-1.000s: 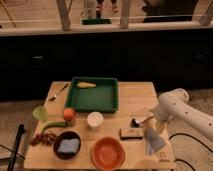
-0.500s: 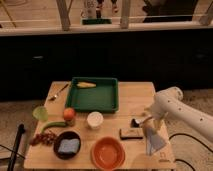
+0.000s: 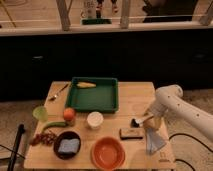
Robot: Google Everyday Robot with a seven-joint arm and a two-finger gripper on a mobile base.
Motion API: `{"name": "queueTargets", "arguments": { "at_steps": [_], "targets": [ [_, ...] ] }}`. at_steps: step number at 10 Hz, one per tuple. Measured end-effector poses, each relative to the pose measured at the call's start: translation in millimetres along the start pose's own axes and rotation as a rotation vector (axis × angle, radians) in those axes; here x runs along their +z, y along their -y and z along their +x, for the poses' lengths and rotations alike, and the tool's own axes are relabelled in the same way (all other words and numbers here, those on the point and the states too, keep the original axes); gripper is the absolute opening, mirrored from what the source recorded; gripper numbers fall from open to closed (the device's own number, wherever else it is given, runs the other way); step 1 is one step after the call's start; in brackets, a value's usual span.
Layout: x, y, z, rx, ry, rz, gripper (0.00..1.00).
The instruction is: Place brush in paper cup
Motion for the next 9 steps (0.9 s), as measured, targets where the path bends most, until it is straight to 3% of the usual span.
{"name": "queueTargets", "arguments": {
  "at_steps": [4,7,9],
  "targets": [
    [-4,-2,2,-0.003,-0.007,-0.006,0.02],
    [-9,1,0,-0.028,-0.008,-0.005,0.00],
    [-29,20,-10,-0.105,-0.008,0.008,0.00]
  ]
}}
